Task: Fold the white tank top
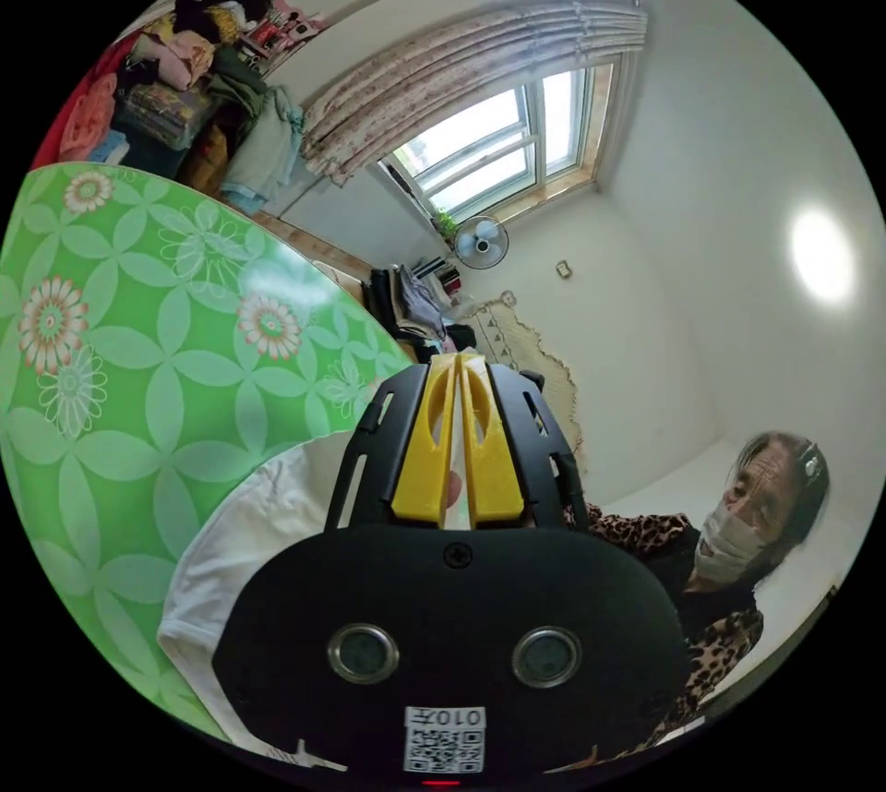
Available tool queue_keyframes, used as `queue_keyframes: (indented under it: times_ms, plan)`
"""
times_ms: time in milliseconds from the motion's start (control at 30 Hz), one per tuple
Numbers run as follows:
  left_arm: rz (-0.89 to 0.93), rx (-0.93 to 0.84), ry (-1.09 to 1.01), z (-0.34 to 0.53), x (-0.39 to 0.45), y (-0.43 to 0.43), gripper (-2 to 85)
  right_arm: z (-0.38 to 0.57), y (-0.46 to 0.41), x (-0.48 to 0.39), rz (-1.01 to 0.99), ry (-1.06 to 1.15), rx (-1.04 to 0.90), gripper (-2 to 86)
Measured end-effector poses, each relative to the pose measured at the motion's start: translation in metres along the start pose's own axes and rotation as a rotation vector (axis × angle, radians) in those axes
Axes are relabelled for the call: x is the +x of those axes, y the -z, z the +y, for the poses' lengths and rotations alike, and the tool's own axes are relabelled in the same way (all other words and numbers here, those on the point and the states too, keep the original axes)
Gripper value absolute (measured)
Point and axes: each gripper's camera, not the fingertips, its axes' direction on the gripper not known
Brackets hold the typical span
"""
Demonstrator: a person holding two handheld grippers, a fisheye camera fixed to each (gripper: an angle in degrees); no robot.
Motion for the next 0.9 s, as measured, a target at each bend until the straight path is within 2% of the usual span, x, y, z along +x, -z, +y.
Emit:
queue_keyframes:
  times_ms: [100, 567, 800, 900]
  plan:
    - [-0.031, -0.044, -0.026, 0.009, 0.003, 0.000, -0.3, 0.000, 0.002, -0.015, 0.028, 0.048, -0.017, 1.1]
    - [-0.096, -0.014, -0.201, 0.087, 0.044, 0.060, -0.3, -0.001, -0.040, -0.108, 0.157, 0.269, -0.139, 1.2]
    - [-0.151, -0.029, -0.147, 0.140, 0.030, 0.078, -0.3, 0.006, -0.096, -0.133, 0.243, 0.336, -0.321, 1.4]
    - [-0.227, -0.090, -0.051, 0.159, 0.011, 0.073, -0.2, 0.009, -0.122, -0.130, 0.284, 0.321, -0.424, 1.6]
